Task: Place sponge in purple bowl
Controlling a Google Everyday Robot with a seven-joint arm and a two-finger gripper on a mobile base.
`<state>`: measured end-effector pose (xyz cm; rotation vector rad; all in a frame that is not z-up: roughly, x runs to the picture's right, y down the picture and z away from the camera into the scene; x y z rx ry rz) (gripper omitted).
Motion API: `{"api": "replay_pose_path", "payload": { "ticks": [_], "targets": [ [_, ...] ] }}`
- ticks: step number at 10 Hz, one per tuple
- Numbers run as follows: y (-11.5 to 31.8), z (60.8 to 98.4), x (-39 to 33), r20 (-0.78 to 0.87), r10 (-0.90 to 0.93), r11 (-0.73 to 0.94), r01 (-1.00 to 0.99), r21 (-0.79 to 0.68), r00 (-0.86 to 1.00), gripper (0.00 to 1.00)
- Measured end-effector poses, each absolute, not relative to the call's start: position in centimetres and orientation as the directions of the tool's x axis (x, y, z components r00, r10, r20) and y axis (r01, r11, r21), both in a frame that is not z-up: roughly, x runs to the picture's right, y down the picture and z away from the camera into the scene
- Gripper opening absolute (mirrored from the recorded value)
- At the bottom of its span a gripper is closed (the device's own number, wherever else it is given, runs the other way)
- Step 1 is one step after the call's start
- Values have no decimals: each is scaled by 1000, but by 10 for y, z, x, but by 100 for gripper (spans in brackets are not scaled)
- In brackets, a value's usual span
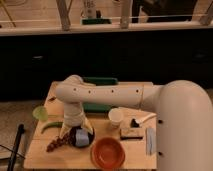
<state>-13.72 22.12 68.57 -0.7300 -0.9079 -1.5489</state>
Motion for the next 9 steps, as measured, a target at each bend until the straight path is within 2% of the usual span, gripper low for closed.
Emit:
{"api": "replay_pose_path", "payload": {
  "ticks": [9],
  "targets": [
    [215, 683, -137, 846, -507, -57, 986, 157, -164, 80]
  ]
}}
